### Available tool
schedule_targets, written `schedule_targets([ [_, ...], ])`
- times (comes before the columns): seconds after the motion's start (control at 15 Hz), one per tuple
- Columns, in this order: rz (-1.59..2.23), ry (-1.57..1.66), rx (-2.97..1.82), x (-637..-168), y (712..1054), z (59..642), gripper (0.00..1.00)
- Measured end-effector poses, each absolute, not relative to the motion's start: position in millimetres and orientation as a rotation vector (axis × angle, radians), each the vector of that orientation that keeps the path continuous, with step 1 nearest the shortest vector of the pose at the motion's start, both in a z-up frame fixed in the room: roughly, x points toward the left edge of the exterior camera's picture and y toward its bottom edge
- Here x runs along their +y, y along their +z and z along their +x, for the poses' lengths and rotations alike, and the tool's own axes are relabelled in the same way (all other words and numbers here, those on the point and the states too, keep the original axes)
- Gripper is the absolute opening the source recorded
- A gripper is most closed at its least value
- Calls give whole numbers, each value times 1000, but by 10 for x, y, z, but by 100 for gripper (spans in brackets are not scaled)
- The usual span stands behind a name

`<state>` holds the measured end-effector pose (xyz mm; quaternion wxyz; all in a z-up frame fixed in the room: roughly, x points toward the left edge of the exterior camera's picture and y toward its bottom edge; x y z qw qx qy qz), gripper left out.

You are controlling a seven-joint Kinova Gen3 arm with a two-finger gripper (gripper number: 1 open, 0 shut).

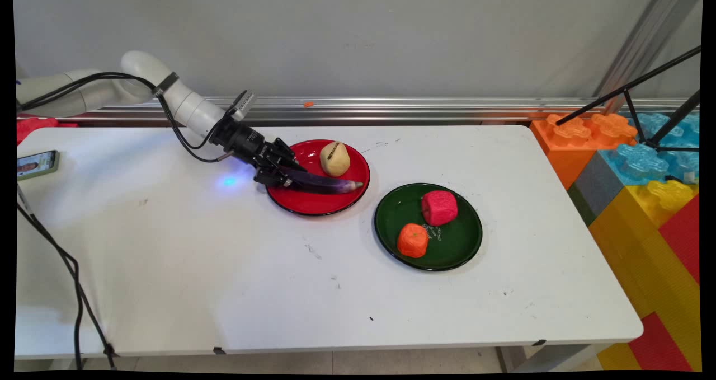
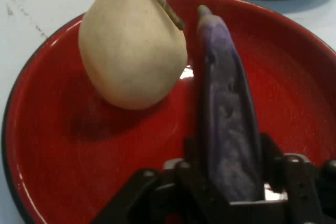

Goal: Pick up the eggplant from the red plate, then place the picked object on the table

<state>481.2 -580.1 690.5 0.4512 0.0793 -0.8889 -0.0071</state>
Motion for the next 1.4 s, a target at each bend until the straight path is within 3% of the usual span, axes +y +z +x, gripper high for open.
schedule_targets([
  [0.8, 191, -66, -2158, -5792, 7024, 4701, 0],
  [1.4, 108, -143, -2068, -5464, 7290, 4699, 0],
])
